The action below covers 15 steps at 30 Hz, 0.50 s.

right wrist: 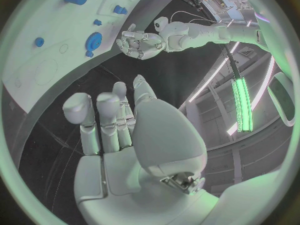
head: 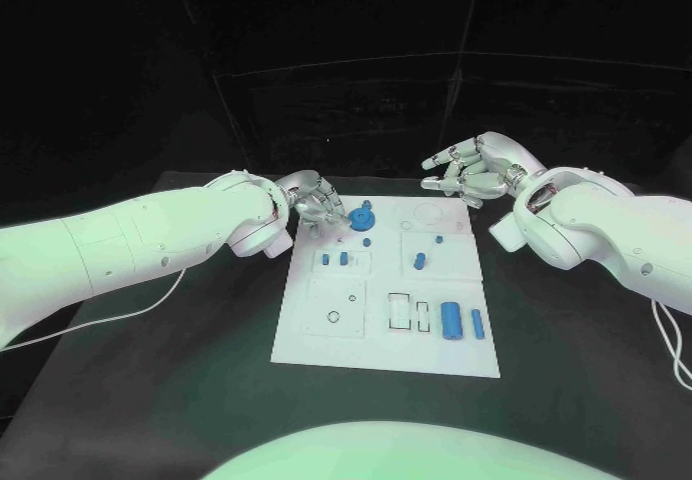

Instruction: Assemble the parts on the task board

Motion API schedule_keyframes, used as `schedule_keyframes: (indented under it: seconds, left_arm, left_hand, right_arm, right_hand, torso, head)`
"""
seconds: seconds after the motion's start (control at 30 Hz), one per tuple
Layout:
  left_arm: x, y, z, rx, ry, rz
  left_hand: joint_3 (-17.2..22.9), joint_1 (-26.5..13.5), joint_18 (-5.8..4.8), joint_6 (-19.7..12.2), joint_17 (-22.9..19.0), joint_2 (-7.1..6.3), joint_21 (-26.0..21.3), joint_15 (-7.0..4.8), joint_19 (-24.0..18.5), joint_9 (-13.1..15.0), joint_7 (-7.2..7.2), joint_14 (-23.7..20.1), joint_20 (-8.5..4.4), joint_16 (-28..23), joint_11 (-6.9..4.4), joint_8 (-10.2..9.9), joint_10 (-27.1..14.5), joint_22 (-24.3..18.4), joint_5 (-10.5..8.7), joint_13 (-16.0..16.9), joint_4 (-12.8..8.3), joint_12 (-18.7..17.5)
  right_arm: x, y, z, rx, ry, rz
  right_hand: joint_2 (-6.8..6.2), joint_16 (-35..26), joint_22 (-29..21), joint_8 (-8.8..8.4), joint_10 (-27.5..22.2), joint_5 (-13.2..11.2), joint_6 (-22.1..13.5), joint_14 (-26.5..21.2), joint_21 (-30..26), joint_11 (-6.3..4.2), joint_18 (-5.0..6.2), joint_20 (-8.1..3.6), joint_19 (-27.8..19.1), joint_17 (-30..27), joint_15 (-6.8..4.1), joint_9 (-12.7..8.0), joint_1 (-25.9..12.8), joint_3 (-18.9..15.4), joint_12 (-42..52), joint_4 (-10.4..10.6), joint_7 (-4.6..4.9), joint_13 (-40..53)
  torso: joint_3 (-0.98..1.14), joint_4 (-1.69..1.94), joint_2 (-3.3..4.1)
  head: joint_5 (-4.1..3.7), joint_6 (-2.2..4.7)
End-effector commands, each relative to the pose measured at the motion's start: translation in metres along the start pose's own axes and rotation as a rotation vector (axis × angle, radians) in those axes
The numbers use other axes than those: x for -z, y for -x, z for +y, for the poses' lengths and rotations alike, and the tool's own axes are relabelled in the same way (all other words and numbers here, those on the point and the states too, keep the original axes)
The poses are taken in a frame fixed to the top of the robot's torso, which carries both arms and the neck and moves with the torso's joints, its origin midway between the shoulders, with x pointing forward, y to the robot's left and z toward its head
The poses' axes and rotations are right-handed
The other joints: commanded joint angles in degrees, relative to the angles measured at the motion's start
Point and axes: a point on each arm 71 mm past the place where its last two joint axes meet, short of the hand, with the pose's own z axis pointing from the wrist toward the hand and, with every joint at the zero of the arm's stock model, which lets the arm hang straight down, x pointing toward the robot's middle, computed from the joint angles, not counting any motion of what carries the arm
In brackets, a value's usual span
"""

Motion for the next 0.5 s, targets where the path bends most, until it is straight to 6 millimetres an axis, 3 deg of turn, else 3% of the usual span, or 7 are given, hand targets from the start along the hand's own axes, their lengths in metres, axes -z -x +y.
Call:
schedule_keyframes:
  seconds: [0.03,0.1,0.17,0.23,0.3,0.4,0.5]
  left_arm:
    - [-0.001,0.002,-0.019,-0.046,-0.202,-0.066]
    - [-0.003,-0.002,-0.027,-0.124,-0.251,-0.066]
    - [-0.005,-0.006,-0.032,-0.185,-0.28,-0.06]
    - [-0.007,-0.01,-0.036,-0.241,-0.298,-0.048]
    - [-0.009,-0.015,-0.041,-0.307,-0.313,-0.033]
    - [-0.013,-0.021,-0.045,-0.381,-0.315,-0.006]
    - [-0.016,-0.026,-0.046,-0.434,-0.302,0.021]
  left_hand:
    - [1.9,3.0,1.18,1.3,-7.4,-0.3,-3.3,0.55,-1.2,-3.4,0.65,-4.1,0.79,-7.0,0.76,-2.7,-0.4,-2.4,0.02,-4.9,-2.0,-5.0]
    - [4.9,5.2,1.42,3.9,-11.8,-1.17,-5.1,0.72,-0.5,-7.0,0.99,-5.0,0.92,-10.7,1.01,-5.4,0.8,-3.9,-0.05,-9.6,-4.0,-9.1]
    - [6.4,5.0,1.31,5.3,-11.7,-2.37,-5.4,0.6,0.9,-9.4,0.87,-3.1,0.96,-10.0,0.74,-7.4,1.5,-4.4,-0.41,-12.4,-4.8,-11.4]
    - [7.5,4.5,1.36,6.2,-8.8,-2.88,-4.8,0.37,3.1,-11.1,0.47,0.4,0.77,-6.6,0.69,-8.9,2.3,-4.4,-0.28,-14.4,-5.0,-12.9]
    - [7.8,3.4,1.21,6.9,-2.0,-3.75,-3.7,0.01,5.7,-12.5,0.05,5.3,0.66,-0.1,0.59,-10.1,2.9,-4.0,0.06,-16.0,-4.9,-14.1]
    - [7.9,2.2,-0.02,8.1,5.0,-4.79,4.0,-0.17,10.7,-14.3,-0.17,9.6,0.23,6.7,0.32,-11.5,3.6,3.1,-0.17,-18.2,-5.0,-15.6]
    - [7.7,1.8,-0.72,9.1,7.1,-5.06,7.6,-0.11,12.6,-15.4,0.04,10.7,0.26,8.8,0.53,-12.2,3.3,6.6,-0.2,-19.8,-5.0,-16.8]
  right_arm:
    - [-0.001,0.0,0.002,0.001,0.009,0.0]
    - [-0.001,0.0,0.002,0.001,0.008,0.001]
    - [-0.001,-0.001,0.002,0.001,0.009,0.002]
    - [-0.001,-0.001,0.002,0.001,0.009,0.002]
    - [-0.002,-0.001,0.002,0.0,0.01,0.003]
    - [-0.002,-0.001,0.002,0.0,0.01,0.004]
    - [-0.002,-0.002,0.003,0.0,0.01,0.004]
  right_hand:
    - [0.41,-0.1,0.0,0.24,-0.3,0.3,-0.5,0.2,-0.2,0.02,0.9,-0.09,-0.3,0.0,0.0,-0.1,0.2,-0.1,0.1,0.0,0.05,0.1]
    - [0.41,-0.1,0.0,0.24,-0.3,0.3,-0.5,0.2,-0.2,0.02,0.9,-0.09,-0.3,0.0,0.0,-0.1,0.2,-0.1,0.1,0.0,0.05,0.1]
    - [0.41,-0.1,0.0,0.24,-0.3,0.3,-0.5,0.2,-0.2,0.02,0.9,-0.09,-0.3,0.0,0.0,-0.1,0.2,-0.1,0.1,0.0,0.05,0.1]
    - [0.44,-0.1,0.0,0.24,-0.3,0.3,-0.5,0.2,-0.2,0.01,0.9,-0.09,-0.3,0.1,0.0,-0.1,0.2,-0.1,0.1,-0.1,0.05,0.1]
    - [0.47,-0.1,0.0,0.24,-0.3,0.3,-0.5,0.3,-0.2,0.01,0.89,-0.09,-0.3,0.1,0.0,-0.1,0.3,-0.1,0.1,-0.1,0.04,0.0]
    - [0.47,-0.1,0.0,0.24,-0.3,0.3,-0.5,0.3,-0.2,0.01,0.89,-0.09,-0.3,0.1,0.0,-0.1,0.3,-0.1,0.1,-0.1,0.04,0.0]
    - [0.5,-0.1,0.0,0.25,-0.3,0.4,-0.5,0.3,-0.2,0.01,0.9,-0.09,-0.3,0.1,0.0,-0.1,0.3,-0.1,0.1,-0.1,0.04,0.0]
  torso:
    - [-0.05,-0.09,0.05]
    - [-0.04,-0.15,0.07]
    - [0.01,-0.17,0.04]
    - [0.0,-0.17,0.04]
    - [-0.05,-0.17,0.07]
    - [-0.02,-0.16,0.05]
    - [0.01,-0.11,0.02]
  head:
    - [-0.3,0.38]
    - [-0.4,0.65]
    - [-0.54,0.75]
    - [-0.67,0.75]
    - [-0.73,0.82]
    - [-0.81,0.84]
    - [-0.84,0.91]
